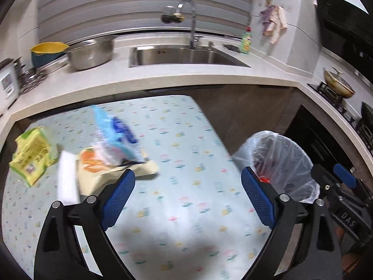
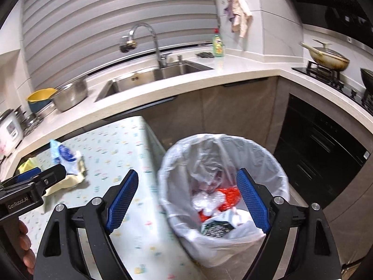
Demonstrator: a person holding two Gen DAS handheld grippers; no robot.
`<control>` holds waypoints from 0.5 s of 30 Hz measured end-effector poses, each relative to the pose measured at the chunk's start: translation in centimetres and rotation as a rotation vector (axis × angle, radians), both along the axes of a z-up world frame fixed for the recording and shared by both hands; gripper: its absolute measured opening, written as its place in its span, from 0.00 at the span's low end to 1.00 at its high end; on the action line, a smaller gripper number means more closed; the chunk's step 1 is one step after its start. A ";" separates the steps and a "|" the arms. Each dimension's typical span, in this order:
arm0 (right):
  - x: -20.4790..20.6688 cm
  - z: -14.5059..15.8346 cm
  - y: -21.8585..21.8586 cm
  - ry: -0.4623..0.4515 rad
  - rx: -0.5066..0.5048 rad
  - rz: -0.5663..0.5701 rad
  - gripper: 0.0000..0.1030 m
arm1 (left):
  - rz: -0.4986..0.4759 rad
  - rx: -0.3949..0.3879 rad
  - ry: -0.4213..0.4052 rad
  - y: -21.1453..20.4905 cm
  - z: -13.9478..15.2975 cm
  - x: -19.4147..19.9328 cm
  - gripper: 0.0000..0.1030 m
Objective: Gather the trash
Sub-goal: 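Move both open tools back over the table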
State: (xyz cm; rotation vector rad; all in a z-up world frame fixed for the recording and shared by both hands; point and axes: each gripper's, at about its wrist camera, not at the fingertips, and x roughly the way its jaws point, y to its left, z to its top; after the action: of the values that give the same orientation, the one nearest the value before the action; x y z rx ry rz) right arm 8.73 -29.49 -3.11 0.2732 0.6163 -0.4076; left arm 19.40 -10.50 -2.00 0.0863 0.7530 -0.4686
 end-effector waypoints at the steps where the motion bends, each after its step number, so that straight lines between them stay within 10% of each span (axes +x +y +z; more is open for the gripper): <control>1: 0.3 0.1 0.7 -0.001 -0.001 0.012 0.80 | 0.021 0.006 -0.001 1.0 0.0 0.2 0.86; 15: 5.8 -0.3 10.5 0.026 -0.009 0.184 0.80 | 0.209 0.066 0.036 12.5 -3.2 2.9 0.91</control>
State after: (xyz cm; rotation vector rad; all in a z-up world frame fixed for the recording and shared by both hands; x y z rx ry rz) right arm 14.51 -19.00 -3.40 0.2007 0.6589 -0.2367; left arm 22.31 1.98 -5.16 0.0599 0.8033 -0.2470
